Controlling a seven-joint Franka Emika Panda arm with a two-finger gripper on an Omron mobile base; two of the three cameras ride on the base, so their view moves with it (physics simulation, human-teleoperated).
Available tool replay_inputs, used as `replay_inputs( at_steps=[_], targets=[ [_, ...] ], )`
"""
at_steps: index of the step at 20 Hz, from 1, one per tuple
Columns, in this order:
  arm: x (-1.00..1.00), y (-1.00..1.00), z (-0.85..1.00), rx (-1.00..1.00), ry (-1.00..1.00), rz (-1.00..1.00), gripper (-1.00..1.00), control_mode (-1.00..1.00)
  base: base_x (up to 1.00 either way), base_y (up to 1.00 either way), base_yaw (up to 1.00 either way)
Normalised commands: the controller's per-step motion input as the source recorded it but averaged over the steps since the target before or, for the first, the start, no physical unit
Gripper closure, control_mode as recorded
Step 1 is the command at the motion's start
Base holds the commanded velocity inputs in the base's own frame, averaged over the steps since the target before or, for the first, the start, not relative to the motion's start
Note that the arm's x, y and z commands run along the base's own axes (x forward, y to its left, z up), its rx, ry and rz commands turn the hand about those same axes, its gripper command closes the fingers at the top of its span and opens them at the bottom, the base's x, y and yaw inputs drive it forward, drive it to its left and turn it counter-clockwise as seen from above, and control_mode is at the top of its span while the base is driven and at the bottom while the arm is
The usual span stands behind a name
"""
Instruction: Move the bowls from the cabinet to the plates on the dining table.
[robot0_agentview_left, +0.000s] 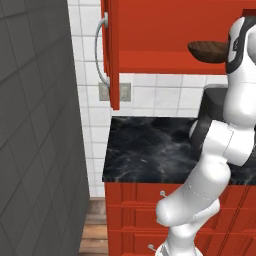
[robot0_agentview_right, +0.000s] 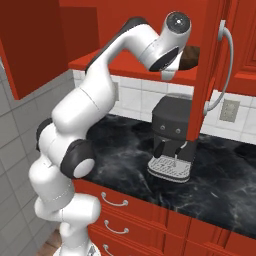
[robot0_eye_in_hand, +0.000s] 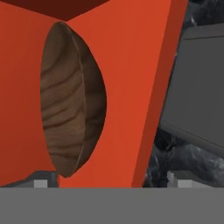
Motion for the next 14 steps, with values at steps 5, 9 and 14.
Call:
replay_inputs(
  at_steps=[5, 9, 14],
  targets=[
    [0.27, -0.03, 0.00, 0.00, 0.00, 0.00, -1.00, -1.00, 0.00, 0.00, 0.00],
    [0.34, -0.08, 0.00, 0.00, 0.00, 0.00, -1.00, -1.00, 0.00, 0.00, 0.00],
    [0.28, -0.10, 0.00, 0.00, 0.00, 0.00, -1.00, -1.00, 0.00, 0.00, 0.00]
  ],
)
